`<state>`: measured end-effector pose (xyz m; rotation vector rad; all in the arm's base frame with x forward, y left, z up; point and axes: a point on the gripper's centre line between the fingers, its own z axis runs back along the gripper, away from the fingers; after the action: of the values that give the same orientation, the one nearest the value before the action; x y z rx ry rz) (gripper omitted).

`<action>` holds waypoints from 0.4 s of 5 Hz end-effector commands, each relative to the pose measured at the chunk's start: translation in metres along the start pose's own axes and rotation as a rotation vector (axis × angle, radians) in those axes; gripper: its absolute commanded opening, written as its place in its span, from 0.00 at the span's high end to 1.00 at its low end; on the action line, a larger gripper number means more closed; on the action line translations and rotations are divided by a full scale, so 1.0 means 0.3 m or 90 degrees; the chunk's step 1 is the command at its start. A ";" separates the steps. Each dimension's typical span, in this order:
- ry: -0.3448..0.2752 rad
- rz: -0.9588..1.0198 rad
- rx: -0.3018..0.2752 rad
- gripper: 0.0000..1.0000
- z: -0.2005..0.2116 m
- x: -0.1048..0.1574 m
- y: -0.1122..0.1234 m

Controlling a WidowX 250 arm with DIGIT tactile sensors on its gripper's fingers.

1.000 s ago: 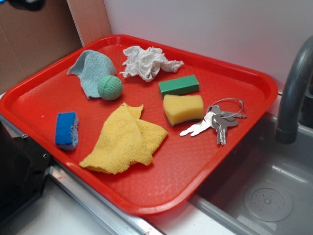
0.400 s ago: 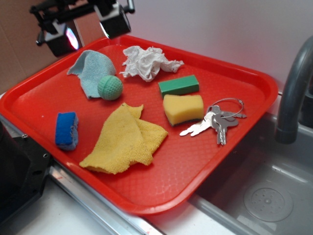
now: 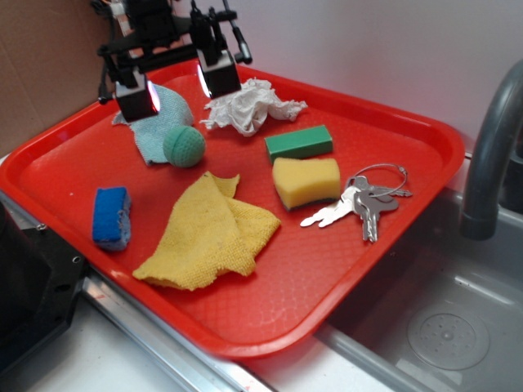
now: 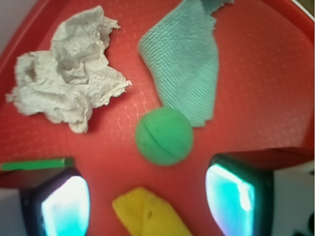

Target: Grab the green ball.

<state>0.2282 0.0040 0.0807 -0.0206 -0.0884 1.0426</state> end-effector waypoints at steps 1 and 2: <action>0.006 -0.027 0.064 0.00 -0.172 0.053 0.069; 0.019 -0.068 0.075 0.83 -0.230 0.058 0.062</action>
<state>0.2274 0.0197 0.0163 0.0775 0.0022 0.9357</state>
